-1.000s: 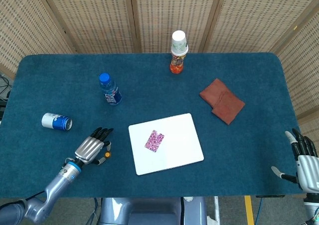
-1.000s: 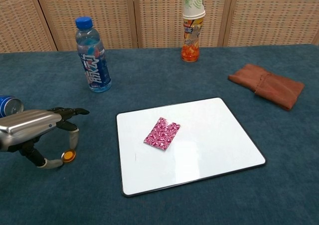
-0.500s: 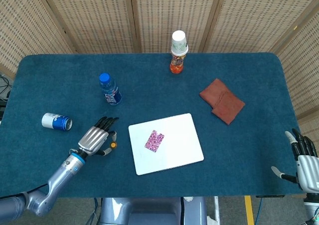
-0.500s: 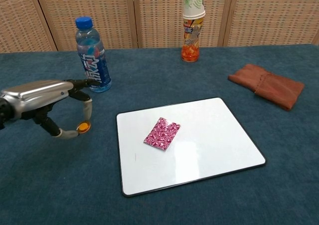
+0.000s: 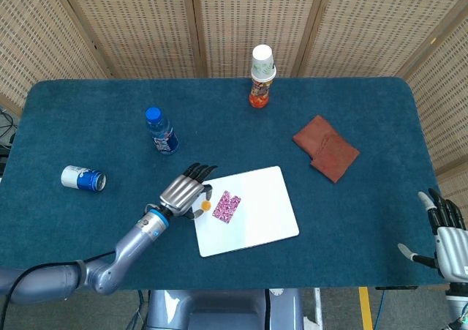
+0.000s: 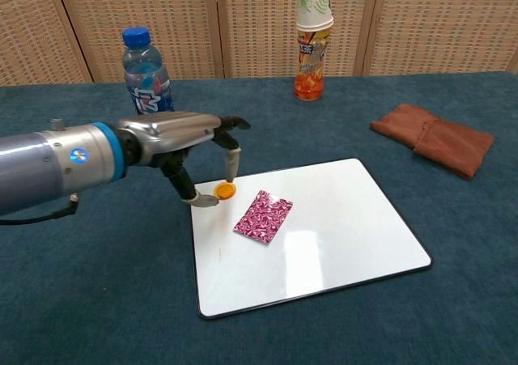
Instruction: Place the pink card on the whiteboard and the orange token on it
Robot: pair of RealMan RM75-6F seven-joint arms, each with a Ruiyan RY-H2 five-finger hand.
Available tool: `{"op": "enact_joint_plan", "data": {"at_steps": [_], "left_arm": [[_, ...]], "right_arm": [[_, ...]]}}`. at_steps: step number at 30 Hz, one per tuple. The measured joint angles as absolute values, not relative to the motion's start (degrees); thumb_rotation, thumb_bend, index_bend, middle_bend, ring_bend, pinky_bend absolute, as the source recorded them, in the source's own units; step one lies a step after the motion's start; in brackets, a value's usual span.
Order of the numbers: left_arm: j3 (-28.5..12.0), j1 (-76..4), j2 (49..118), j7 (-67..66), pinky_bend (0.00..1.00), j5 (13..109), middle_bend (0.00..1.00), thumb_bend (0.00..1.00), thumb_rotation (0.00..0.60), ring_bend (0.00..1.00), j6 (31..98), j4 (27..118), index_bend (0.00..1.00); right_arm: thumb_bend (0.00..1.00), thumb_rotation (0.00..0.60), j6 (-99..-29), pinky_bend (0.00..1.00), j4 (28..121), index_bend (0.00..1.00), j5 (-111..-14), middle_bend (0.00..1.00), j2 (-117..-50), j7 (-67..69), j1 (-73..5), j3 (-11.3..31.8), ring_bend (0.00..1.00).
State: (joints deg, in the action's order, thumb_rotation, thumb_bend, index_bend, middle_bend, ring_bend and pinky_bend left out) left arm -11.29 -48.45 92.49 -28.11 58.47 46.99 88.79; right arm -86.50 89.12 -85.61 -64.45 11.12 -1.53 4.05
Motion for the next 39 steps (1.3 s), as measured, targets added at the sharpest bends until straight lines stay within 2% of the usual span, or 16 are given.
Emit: {"op": "enact_joint_plan", "data": {"at_steps": [10,20,22,26,28,32,39], "left_arm": [[-12.6,-55.9,100.8,-37.4,0.00,44.1,0.00,0.31,0.600,0.00,47.1,83.6,0.57],[-11.9,-58.3,102.6,-39.4,0.00,40.1,0.00,0.31,0.600,0.00,49.1,81.4,0.56],[-11.7,-58.5,102.8,-39.5,0.00,39.7,0.00,0.30,0.600,0.00,49.4,81.2,0.50],[-11.3,-58.9,102.9,-40.1,0.00,38.5,0.00,0.30,0.600,0.00,50.0,81.1,0.26],[-11.1,-59.1,103.0,-40.4,0.00,38.0,0.00,0.30,0.600,0.00,50.3,81.2,0.18],[-10.9,-59.5,102.7,-40.5,0.00,37.3,0.00,0.30,0.600,0.00,50.4,81.5,0.08],[-10.6,-59.2,101.0,-39.4,0.00,38.7,0.00,0.27,0.600,0.00,50.9,83.4,0.01]], "right_arm": [[0.05,0.600,-86.2,0.00,89.0,0.00,-85.7,0.00,-64.2,11.8,-1.6,3.9,0.00],[0.04,0.600,-86.1,0.00,89.2,0.00,-85.6,0.00,-64.1,11.8,-1.7,4.0,0.00],[0.05,0.600,-86.1,0.00,89.2,0.00,-85.6,0.00,-64.1,11.8,-1.7,4.0,0.00],[0.05,0.600,-86.1,0.00,89.2,0.00,-85.5,0.00,-64.1,11.7,-1.7,4.0,0.00],[0.05,0.600,-86.1,0.00,89.2,0.00,-85.5,0.00,-64.1,11.7,-1.7,4.0,0.00],[0.05,0.600,-86.0,0.00,89.3,0.00,-85.4,0.00,-64.1,11.7,-1.7,4.0,0.00],[0.05,0.600,-85.9,0.00,89.3,0.00,-85.3,0.00,-64.0,12.1,-1.7,4.0,0.00]]}}
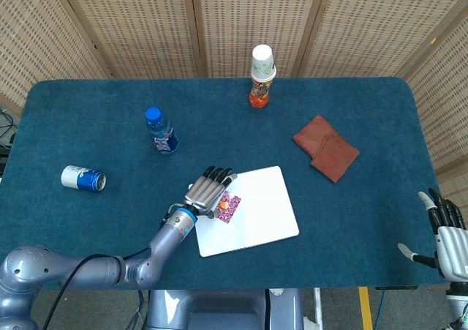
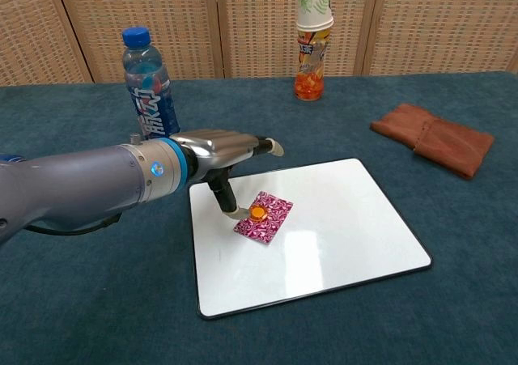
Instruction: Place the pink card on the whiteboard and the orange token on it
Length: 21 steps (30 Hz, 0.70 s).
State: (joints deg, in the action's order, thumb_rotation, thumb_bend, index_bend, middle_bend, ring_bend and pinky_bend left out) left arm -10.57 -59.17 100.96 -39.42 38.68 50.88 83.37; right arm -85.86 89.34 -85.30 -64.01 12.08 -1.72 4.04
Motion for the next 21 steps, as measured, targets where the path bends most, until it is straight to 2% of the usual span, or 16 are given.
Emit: {"op": "enact_joint_plan", "data": {"at_steps": [6,11,15,21], "left_arm": [[-8.5,-55.5,94.8,-35.3,0.00,48.5,0.00,0.12,0.600,0.00,54.4,90.2,0.00],[-4.5,-49.7,86.8,-28.6,0.00,61.8,0.00,0.01,0.600,0.00,59.9,95.3,0.00],[-0.5,-43.7,79.5,-21.9,0.00,71.3,0.00,0.00,0.600,0.00,66.2,97.4,0.00],[4.6,-33.6,70.4,-14.4,0.00,77.9,0.00,0.00,0.600,0.00,76.2,98.8,0.00]], "right_arm": [[0.05,0.600,-86.0,0.00,89.3,0.00,-85.3,0.00,-64.1,11.5,-1.7,4.0,0.00],[0.04,0.600,-86.3,0.00,89.3,0.00,-85.3,0.00,-64.3,10.6,-1.6,4.1,0.00],[0.05,0.600,-86.6,0.00,89.3,0.00,-85.4,0.00,-64.5,10.1,-1.6,4.1,0.00],[0.05,0.600,-87.0,0.00,89.3,0.00,-85.5,0.00,-64.8,9.4,-1.4,4.1,0.00]]}}
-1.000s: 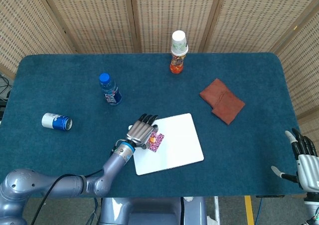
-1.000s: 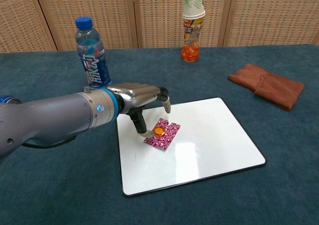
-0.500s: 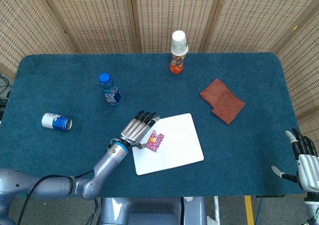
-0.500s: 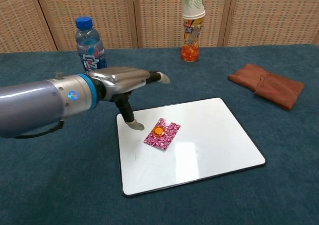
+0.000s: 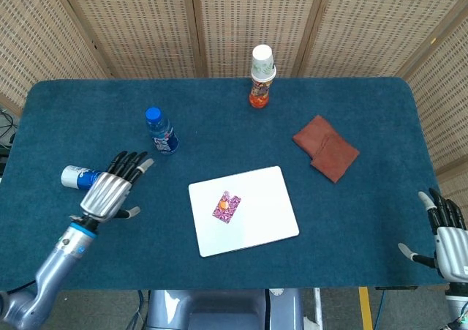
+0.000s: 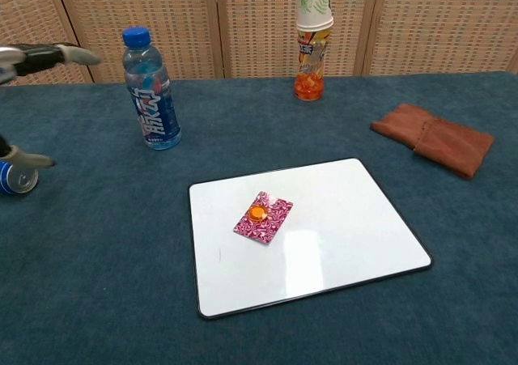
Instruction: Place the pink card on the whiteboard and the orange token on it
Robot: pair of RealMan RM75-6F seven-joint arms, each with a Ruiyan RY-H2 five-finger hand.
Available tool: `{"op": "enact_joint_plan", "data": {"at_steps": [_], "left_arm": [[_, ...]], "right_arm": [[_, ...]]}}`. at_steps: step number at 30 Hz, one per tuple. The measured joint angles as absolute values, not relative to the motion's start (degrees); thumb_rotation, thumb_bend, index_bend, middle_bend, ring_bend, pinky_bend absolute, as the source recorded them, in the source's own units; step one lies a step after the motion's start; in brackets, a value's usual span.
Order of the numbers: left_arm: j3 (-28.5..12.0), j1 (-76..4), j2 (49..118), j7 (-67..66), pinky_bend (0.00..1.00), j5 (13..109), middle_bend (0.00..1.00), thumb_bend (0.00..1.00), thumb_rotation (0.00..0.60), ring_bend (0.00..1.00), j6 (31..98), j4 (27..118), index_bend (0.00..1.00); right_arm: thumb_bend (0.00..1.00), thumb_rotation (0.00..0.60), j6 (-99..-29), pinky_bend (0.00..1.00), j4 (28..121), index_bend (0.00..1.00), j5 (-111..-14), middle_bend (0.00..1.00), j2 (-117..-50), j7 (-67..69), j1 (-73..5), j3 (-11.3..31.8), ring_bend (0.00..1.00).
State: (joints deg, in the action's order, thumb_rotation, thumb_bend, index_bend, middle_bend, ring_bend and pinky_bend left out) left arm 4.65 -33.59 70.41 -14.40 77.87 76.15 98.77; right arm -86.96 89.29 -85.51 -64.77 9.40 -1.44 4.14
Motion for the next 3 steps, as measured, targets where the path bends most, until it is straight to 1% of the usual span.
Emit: {"op": "enact_joint_plan", "data": {"at_steps": [3], "left_arm": [[5.5,-29.5,69.4,-12.4,0.00,78.8,0.00,0.00,0.600,0.00,81.0,98.1,0.00]], "right_arm": [[0.05,0.600,-87.0,0.00,89.3,0.00,-85.5,0.00,-64.8,9.1,-1.4,4.1,0.00]]}}
